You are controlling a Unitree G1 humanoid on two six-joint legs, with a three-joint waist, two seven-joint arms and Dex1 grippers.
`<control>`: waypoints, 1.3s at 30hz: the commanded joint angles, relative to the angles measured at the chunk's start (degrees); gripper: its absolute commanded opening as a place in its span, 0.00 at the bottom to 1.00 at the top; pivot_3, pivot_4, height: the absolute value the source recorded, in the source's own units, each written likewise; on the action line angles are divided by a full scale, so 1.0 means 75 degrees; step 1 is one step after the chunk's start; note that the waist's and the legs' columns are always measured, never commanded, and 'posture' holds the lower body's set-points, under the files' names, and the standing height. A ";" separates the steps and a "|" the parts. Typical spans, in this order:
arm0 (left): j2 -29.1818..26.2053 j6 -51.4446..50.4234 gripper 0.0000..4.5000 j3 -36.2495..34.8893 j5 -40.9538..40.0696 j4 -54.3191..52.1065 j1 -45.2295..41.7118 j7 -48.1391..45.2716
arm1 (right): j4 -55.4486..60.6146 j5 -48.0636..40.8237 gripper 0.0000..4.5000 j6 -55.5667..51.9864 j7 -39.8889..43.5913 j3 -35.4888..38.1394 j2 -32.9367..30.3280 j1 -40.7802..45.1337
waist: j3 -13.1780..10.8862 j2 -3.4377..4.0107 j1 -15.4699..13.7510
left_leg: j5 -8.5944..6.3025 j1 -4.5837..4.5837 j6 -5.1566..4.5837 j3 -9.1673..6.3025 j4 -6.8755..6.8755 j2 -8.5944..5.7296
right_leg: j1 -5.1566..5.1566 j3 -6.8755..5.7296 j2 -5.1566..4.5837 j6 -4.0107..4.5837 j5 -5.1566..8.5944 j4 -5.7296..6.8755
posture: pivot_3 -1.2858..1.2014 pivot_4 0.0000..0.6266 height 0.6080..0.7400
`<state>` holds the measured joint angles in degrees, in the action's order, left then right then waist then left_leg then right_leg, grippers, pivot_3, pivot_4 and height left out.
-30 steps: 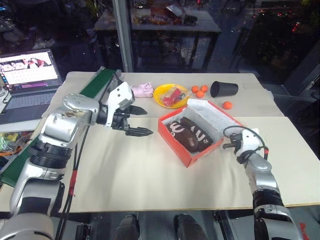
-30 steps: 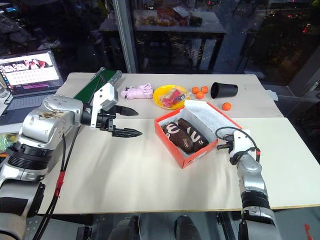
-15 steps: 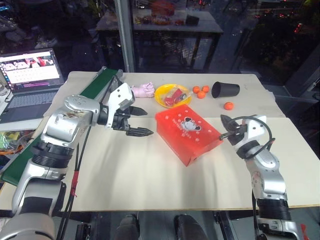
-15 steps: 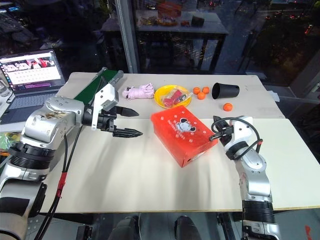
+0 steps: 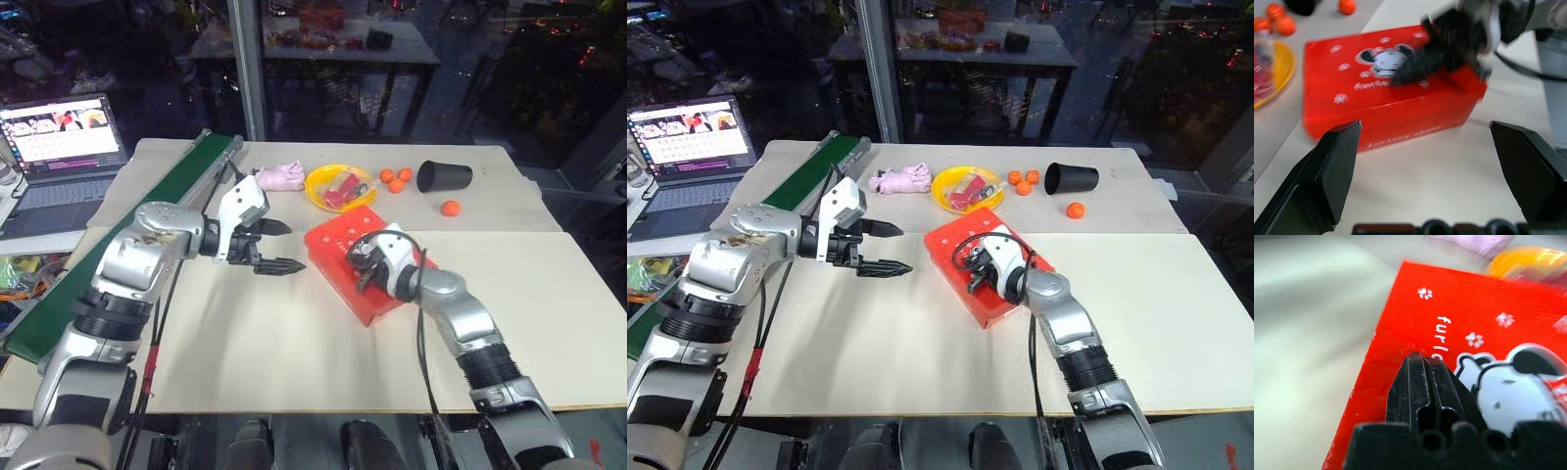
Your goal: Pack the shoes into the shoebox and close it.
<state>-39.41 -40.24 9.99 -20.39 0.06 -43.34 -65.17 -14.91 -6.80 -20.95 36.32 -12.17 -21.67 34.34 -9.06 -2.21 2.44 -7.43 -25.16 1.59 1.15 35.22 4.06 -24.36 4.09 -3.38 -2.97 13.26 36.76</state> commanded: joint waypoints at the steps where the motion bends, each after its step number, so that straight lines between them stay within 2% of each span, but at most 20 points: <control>1: -0.0110 -0.0123 1.00 -0.0305 -0.0138 -0.0637 0.0141 0.0195 | -0.0823 0.0346 0.01 -0.0069 0.0228 -0.0239 -0.0045 -0.0175 | 0.0005 -0.0006 0.0003 | 0.0000 0.0006 0.0000 -0.0001 0.0004 0.0001 | 0.0007 0.0000 0.0000 -0.0002 0.0000 0.0002 | 0.52 0.24 1.00; 6: -0.0121 -0.0303 1.00 -0.0459 -0.0215 -0.0928 0.0423 0.0432 | -0.0377 0.0102 0.01 -0.0160 0.0366 0.0013 0.0022 -0.0450 | 0.0026 -0.0026 -0.0025 | -0.0001 0.0062 0.0002 -0.0002 0.0001 0.0001 | 0.0052 0.0001 -0.0002 0.0051 0.0032 0.0007 | 0.52 0.24 1.00; 11: -0.0058 -0.0113 1.00 -0.0512 -0.0150 -0.0905 0.0839 0.0640 | 0.1841 -0.0947 0.01 -0.0899 0.0493 0.1119 -0.0264 -0.0943 | 0.0028 -0.0031 -0.0087 | -0.0001 0.0036 0.0002 -0.0001 -0.0019 0.0000 | 0.0025 0.0000 -0.0003 0.0033 0.0028 0.0004 | 0.52 0.24 1.00; 14: 0.0173 0.0193 1.00 -0.0671 -0.0178 -0.0700 0.1199 0.0877 | 0.3181 -0.1340 0.15 -0.1530 0.0383 0.1898 -0.0862 -0.1547 | 0.0021 -0.0023 -0.0138 | -0.0002 0.0006 0.0001 -0.0002 -0.0025 0.0000 | -0.0005 -0.0002 -0.0002 0.0016 0.0010 0.0008 | 0.52 0.24 1.00; 18: 0.0579 0.1193 1.00 -0.0970 -0.0004 -0.0487 0.1743 0.1319 | 0.4341 -0.1738 0.45 -0.2054 0.0163 0.2990 -0.1436 -0.2399 | 0.0019 -0.0024 -0.0214 | -0.0002 -0.0001 0.0001 0.0000 -0.0018 -0.0001 | -0.0009 -0.0003 -0.0004 0.0012 0.0012 0.0002 | 0.52 0.24 1.00; 22: 0.0921 0.2012 1.00 -0.1221 0.0197 -0.0448 0.2284 0.1847 | 0.5017 -0.2054 0.75 -0.2171 -0.0029 0.4054 -0.1576 -0.3458 | 0.0019 -0.0025 -0.0226 | -0.0002 0.0006 0.0001 -0.0001 -0.0015 0.0000 | 0.0000 -0.0004 -0.0005 0.0057 0.0039 0.0001 | 0.52 0.24 1.00; 25: 0.1135 0.2345 1.00 -0.1385 0.0253 -0.0473 0.2943 0.2212 | 0.5011 -0.2444 0.98 -0.1731 -0.0241 0.5138 -0.1079 -0.4527 | 0.0020 -0.0025 -0.0225 | -0.0002 0.0008 0.0002 0.0000 -0.0009 0.0000 | 0.0007 -0.0002 -0.0008 0.0057 0.0039 -0.0002 | 0.52 0.24 1.00; 30: 0.1533 0.2964 1.00 -0.1508 0.0406 -0.0168 0.3599 0.2674 | 0.4457 -0.2063 0.99 -0.0611 -0.0583 0.5398 -0.0497 -0.5535 | 0.0020 -0.0025 -0.0188 | -0.0003 0.0012 0.0003 0.0002 -0.0009 0.0000 | 0.0008 -0.0001 -0.0009 0.0057 0.0038 -0.0005 | 0.52 0.24 1.00; 35: 0.2190 0.4150 1.00 -0.1542 0.0985 0.0843 0.4306 0.3626 | 0.3716 -0.1411 0.99 0.0430 -0.1074 0.4679 0.0218 -0.5959 | 0.0027 -0.0015 -0.0164 | -0.0036 0.0060 0.0056 0.0005 -0.0020 0.0000 | 0.0033 0.0006 -0.0011 0.0064 0.0036 -0.0008 | 0.52 0.24 1.00; 39: 0.2493 0.4546 1.00 -0.1553 0.1095 0.1005 0.4655 0.3925 | 0.3430 -0.1122 0.99 0.0900 -0.1307 0.4257 0.0528 -0.5941 | 0.0027 -0.0014 -0.0148 | -0.0034 0.0052 0.0053 0.0008 -0.0026 0.0000 | 0.0019 0.0008 -0.0011 0.0067 0.0038 -0.0006 | 0.52 0.24 1.00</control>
<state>-21.54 -8.80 -0.79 -12.46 8.84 -8.62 -37.08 10.27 -16.10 -17.51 27.38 20.30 -18.13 -10.69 -8.86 -2.31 1.33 -7.69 -24.78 2.00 1.21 35.01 4.06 -24.21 4.15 -3.46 -2.46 13.55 36.70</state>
